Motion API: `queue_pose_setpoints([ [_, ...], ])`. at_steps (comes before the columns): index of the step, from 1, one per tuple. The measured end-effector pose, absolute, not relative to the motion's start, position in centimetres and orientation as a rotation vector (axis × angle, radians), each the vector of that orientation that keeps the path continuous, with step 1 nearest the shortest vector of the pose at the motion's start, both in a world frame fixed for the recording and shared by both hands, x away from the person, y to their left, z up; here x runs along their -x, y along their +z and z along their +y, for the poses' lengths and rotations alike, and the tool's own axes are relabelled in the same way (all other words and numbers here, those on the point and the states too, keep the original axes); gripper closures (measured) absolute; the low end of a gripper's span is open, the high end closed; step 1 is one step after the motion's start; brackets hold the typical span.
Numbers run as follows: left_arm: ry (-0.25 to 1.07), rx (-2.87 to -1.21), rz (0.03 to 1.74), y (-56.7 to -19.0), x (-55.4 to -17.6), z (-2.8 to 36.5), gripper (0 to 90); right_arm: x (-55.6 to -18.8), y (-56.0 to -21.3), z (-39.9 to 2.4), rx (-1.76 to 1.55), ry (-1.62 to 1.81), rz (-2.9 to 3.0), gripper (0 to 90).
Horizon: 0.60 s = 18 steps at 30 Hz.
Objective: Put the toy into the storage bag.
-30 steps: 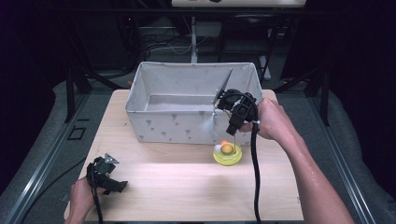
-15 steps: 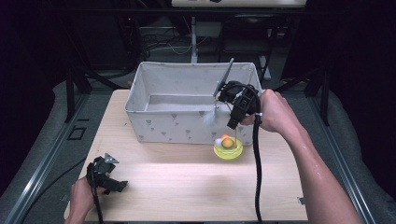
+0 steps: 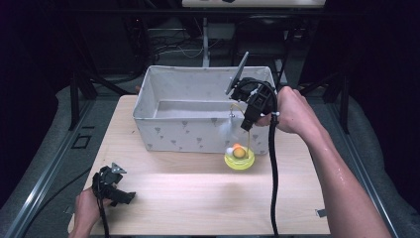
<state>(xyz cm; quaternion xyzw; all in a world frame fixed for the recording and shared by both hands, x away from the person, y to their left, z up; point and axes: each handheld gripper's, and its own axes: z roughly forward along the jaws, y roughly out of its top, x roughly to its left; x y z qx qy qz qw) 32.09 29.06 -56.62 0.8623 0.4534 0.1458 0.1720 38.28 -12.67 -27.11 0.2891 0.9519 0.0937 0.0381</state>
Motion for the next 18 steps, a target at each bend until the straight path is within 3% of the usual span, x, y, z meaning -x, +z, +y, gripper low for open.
queue_pose_setpoints([
  [18, 0.415, -2.448, 1.284, -56.6, -32.1, 29.0, 0.1, -38.7, -23.9, -12.9, -0.908, 0.351, 2.879, 87.7],
])
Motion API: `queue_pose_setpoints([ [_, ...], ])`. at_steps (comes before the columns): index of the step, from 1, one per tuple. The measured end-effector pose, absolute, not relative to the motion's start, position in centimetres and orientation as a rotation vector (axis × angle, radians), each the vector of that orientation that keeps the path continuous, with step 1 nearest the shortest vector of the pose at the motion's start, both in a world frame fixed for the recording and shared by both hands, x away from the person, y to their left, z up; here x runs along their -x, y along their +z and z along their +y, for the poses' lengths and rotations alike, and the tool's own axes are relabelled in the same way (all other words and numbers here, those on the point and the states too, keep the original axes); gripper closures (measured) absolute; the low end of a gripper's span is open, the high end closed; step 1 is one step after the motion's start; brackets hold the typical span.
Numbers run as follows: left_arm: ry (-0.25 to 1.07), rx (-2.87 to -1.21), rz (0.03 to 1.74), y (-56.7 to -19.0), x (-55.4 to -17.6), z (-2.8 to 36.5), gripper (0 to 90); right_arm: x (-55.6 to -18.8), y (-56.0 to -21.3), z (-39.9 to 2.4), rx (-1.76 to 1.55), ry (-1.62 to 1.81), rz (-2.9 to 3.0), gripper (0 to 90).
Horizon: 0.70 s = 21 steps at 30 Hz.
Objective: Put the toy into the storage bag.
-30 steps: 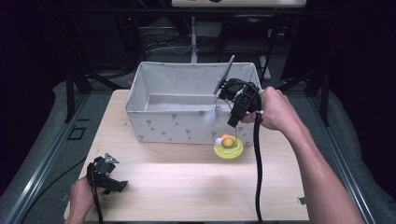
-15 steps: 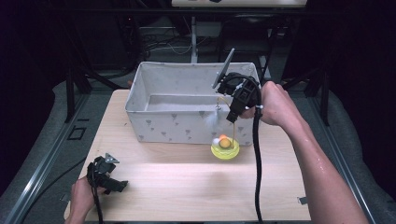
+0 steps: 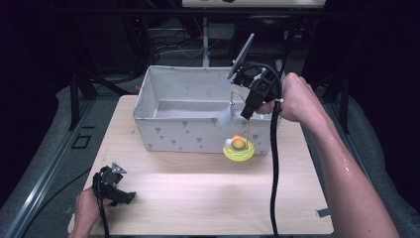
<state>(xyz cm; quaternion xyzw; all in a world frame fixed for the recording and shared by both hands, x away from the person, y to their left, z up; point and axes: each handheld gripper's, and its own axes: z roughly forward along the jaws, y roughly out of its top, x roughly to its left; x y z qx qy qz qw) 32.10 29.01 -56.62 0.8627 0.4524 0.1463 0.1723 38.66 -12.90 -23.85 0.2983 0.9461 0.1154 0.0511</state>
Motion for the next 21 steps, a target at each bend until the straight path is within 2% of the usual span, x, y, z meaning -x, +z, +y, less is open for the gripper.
queue_pose_setpoints([
  [21, 0.408, -2.448, 1.271, -56.7, -32.3, 28.9, 0.0, -39.5, -20.4, -13.0, -0.94, 0.406, 2.825, 87.8],
])
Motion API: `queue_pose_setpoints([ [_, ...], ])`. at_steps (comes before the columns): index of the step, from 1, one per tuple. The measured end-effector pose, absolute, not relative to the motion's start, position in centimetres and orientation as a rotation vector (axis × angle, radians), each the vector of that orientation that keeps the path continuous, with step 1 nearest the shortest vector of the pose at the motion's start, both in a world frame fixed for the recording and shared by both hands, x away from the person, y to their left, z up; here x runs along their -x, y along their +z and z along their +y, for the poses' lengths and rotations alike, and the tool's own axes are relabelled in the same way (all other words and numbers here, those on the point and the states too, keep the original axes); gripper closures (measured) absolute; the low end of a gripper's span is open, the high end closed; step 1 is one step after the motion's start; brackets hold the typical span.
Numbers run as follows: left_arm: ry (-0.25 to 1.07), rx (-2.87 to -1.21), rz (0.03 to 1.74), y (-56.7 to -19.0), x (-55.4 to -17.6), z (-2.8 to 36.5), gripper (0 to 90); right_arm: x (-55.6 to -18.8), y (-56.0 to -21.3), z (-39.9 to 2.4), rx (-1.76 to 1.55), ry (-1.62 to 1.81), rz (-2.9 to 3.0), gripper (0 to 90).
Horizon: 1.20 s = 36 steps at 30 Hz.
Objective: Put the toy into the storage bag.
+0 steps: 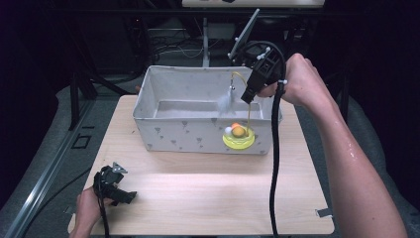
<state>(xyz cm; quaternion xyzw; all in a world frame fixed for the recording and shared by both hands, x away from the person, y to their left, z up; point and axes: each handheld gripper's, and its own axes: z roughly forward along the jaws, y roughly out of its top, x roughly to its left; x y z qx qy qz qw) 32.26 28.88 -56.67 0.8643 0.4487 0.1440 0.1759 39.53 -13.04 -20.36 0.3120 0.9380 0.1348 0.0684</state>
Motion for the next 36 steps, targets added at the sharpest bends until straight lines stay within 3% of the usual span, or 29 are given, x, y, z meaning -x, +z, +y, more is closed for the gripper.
queue_pose_setpoints([
  [36, 0.393, -2.39, 1.263, -56.2, -32.3, 29.1, 0.1, -43.5, -16.3, -13.9, -1.077, 0.45, 2.67, 88.0],
])
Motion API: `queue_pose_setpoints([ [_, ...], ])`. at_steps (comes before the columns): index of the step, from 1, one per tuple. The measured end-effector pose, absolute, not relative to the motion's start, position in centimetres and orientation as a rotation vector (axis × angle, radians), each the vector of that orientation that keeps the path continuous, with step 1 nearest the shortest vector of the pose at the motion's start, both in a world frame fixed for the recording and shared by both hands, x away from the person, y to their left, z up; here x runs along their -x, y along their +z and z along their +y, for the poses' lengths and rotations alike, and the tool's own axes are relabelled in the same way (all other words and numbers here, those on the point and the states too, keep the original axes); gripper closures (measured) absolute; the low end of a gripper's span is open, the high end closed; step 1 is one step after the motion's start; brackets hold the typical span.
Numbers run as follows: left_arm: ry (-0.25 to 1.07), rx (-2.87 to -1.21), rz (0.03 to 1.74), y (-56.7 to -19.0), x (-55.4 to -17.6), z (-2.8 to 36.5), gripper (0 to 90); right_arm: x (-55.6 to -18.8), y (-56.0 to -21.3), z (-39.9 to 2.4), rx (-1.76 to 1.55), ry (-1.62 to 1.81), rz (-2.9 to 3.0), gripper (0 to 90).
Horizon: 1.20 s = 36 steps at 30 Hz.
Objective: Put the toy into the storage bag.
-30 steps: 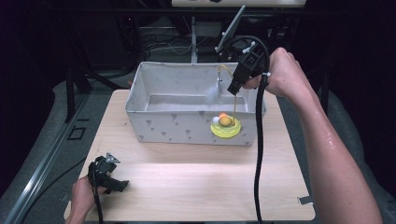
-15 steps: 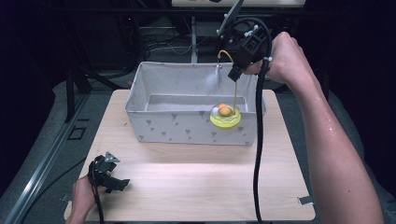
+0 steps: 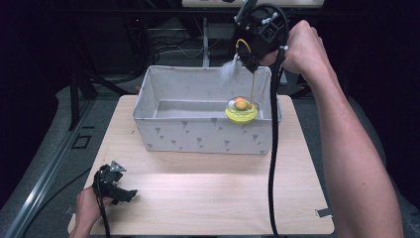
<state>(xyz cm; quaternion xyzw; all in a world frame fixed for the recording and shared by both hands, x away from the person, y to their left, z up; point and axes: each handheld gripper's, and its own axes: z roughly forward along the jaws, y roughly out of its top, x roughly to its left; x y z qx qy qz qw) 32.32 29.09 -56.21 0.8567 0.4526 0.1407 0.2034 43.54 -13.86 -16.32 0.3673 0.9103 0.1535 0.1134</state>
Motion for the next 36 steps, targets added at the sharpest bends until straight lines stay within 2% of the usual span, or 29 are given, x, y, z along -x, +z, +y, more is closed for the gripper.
queue_pose_setpoints([
  [36, 0.405, -2.392, 1.252, -56.2, -32.2, 28.8, 0.1, -48.9, -18.1, -15.6, -1.265, 0.459, 2.504, 88.1],
])
